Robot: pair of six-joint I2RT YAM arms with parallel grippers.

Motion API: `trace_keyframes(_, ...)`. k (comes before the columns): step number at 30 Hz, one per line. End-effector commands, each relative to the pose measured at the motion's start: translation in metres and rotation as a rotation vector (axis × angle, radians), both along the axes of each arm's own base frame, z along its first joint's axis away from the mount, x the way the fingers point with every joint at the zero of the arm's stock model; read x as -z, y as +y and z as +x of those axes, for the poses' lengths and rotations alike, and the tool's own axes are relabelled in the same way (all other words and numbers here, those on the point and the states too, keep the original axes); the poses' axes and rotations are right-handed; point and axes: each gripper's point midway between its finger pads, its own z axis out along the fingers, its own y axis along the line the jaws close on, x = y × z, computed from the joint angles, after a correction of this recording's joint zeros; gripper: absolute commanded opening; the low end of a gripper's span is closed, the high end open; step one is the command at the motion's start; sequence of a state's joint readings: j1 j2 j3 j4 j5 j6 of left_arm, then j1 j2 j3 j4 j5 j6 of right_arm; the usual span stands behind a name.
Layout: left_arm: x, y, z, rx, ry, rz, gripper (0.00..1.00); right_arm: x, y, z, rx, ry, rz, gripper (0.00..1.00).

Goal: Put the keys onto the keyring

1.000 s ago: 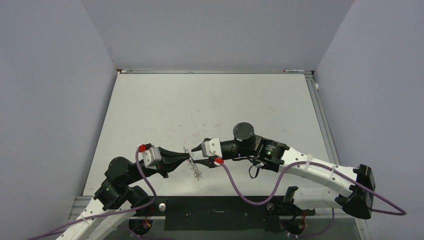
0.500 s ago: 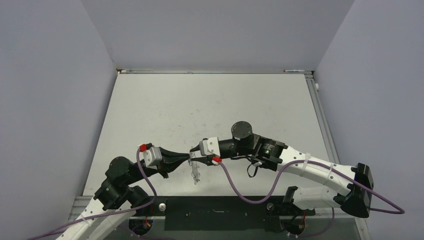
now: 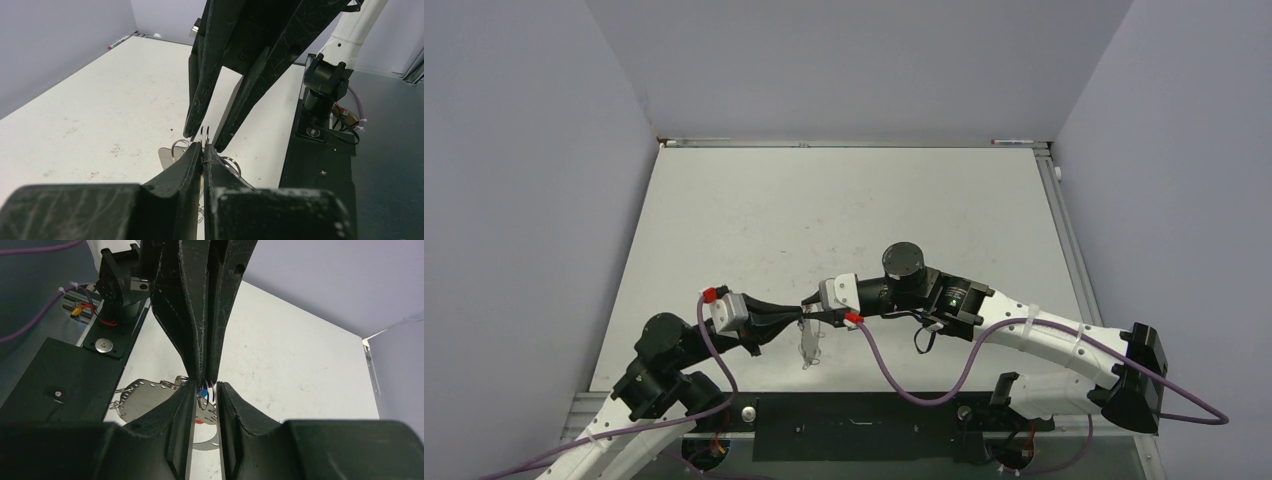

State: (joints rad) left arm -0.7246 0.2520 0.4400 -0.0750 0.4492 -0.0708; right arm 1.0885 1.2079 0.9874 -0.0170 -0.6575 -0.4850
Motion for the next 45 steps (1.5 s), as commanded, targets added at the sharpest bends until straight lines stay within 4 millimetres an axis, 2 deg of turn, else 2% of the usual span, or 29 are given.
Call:
trace_keyframes(1,-0.027,0.003,-0.001,-0.007,-0.047,-0.056,0.0,-0.032,0.008,0.0,-0.007,-0.046,0.092,0.2)
trace_keyframes(7,-0.027,0.003,-0.002,-0.006,-0.048,-0.056,0.0,-0.028,0.011,0.002,-0.005,-0.039,0.082,0.05)
trace_keyframes(18,-0.028,0.002,-0.007,0.016,-0.062,-0.069,0.0,-0.028,0.009,0.003,-0.005,-0.076,0.103,0.05)
trace_keyframes(19,-0.029,0.003,-0.008,0.017,-0.066,-0.073,0.06,-0.03,0.008,0.003,0.002,-0.083,0.114,0.05)
trace_keyframes(22,-0.032,0.007,-0.008,-0.001,-0.082,-0.091,0.47,-0.038,0.002,0.004,0.025,-0.105,0.164,0.05)
trace_keyframes(23,-0.034,0.009,-0.008,-0.008,-0.089,-0.099,0.53,-0.039,0.001,0.005,0.032,-0.108,0.178,0.05)
trace_keyframes(25,-0.037,0.012,-0.009,-0.018,-0.1,-0.113,0.57,-0.047,-0.004,0.003,0.038,-0.116,0.223,0.05)
trace_keyframes(30,-0.041,0.015,-0.014,-0.015,-0.12,-0.129,0.57,-0.052,-0.014,-0.004,0.032,-0.103,0.288,0.05)
trace_keyframes(32,-0.047,0.016,-0.015,-0.009,-0.143,-0.147,0.54,-0.055,-0.016,-0.006,0.03,-0.099,0.309,0.05)
trace_keyframes(36,-0.046,0.012,-0.017,0.016,-0.146,-0.139,0.46,-0.059,-0.018,-0.012,0.009,-0.09,0.334,0.05)
trace_keyframes(45,-0.043,0.009,-0.018,0.034,-0.142,-0.131,0.38,-0.061,-0.02,-0.021,-0.036,-0.077,0.354,0.05)
